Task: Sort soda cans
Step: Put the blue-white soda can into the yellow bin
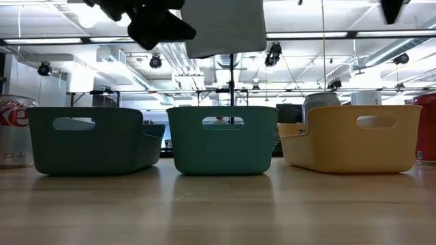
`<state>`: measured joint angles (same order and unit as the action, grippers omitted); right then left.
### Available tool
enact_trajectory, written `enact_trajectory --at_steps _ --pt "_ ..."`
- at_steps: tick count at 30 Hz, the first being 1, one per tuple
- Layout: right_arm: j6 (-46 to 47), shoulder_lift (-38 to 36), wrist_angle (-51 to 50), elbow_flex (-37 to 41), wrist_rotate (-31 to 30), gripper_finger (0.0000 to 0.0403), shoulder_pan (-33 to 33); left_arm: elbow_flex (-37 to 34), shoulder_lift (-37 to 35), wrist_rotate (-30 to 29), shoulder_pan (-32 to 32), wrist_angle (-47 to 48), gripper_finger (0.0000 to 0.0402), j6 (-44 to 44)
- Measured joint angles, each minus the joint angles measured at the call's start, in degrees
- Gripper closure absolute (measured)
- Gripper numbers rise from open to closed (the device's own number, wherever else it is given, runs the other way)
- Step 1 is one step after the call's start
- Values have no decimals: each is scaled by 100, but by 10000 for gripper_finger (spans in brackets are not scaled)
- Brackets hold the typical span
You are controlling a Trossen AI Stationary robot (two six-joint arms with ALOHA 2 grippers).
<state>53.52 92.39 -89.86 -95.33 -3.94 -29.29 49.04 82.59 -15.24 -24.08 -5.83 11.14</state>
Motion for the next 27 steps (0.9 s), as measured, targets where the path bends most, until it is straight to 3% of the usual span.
enact_trajectory --at_steps 4,9,16,27 --pt "1157 -91 -16 237 223 35 -201 14 2 -60 18 -233 148 -599" --pt "2330 -119 -10 493 1024 35 -535 94 -2 -75 35 -226 148 -1357" --pt "3646 -137 -23 669 1760 35 -1006 77 -2 -121 54 75 148 -1476" --pt "4769 -157 -7 687 2057 35 -1822 70 -2 -285 57 -134 148 -1468"
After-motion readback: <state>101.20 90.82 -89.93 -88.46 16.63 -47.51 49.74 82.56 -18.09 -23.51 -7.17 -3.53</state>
